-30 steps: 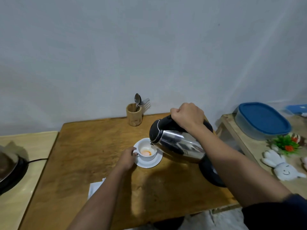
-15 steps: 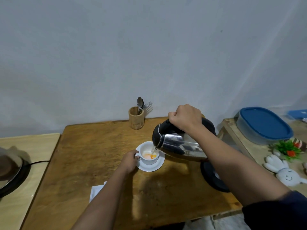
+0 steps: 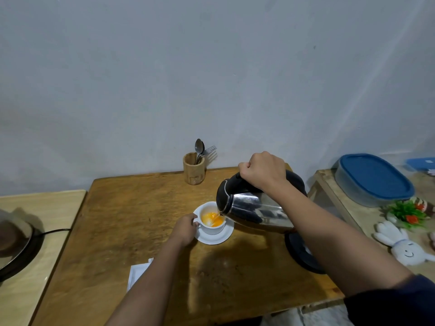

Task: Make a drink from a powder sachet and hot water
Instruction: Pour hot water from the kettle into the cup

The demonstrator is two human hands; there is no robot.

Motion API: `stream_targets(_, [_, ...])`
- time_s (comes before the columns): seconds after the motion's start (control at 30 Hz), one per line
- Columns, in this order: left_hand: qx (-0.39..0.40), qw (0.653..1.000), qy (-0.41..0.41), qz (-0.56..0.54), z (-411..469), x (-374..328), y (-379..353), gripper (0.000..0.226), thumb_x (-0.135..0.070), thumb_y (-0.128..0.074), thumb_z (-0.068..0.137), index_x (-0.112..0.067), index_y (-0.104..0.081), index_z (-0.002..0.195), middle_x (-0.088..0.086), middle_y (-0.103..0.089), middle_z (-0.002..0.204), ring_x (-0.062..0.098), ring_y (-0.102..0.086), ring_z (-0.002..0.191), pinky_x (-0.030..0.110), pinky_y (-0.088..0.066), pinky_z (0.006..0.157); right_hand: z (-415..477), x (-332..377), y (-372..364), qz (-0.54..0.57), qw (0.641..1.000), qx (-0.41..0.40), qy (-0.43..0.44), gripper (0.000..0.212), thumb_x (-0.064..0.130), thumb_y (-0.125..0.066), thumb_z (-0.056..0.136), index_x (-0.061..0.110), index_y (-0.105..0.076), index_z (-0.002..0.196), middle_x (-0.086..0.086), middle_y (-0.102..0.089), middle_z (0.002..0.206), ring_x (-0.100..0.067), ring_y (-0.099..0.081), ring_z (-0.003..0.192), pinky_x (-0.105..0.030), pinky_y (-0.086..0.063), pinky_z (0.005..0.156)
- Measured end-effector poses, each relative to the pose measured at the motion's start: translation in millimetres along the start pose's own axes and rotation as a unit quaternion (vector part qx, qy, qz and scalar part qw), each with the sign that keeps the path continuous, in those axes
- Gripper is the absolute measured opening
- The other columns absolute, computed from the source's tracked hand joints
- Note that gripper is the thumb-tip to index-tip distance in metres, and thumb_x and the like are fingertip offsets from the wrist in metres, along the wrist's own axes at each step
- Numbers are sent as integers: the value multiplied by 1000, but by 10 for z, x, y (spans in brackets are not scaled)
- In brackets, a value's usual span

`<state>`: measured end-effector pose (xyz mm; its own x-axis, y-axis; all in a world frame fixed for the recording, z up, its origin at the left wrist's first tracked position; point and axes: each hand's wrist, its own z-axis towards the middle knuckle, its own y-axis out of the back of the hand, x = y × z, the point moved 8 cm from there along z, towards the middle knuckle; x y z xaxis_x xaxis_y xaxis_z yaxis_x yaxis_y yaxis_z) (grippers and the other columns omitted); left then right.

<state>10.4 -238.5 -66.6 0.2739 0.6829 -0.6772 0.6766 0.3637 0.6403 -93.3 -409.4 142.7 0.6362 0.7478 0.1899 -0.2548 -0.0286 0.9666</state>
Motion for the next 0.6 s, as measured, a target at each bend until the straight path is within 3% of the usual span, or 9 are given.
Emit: stream_targets(0.6, [9,1000,12,20,-7,-20,18,37,-11,-47,94,-7,-49,132,16,-55,132,29,-53,118,35,-44,98,-35,85,35,-1,1000,6,21,40,30,-44,83,14,-37,47,-1,-38,50,-16,-35,46,-24,-26,47])
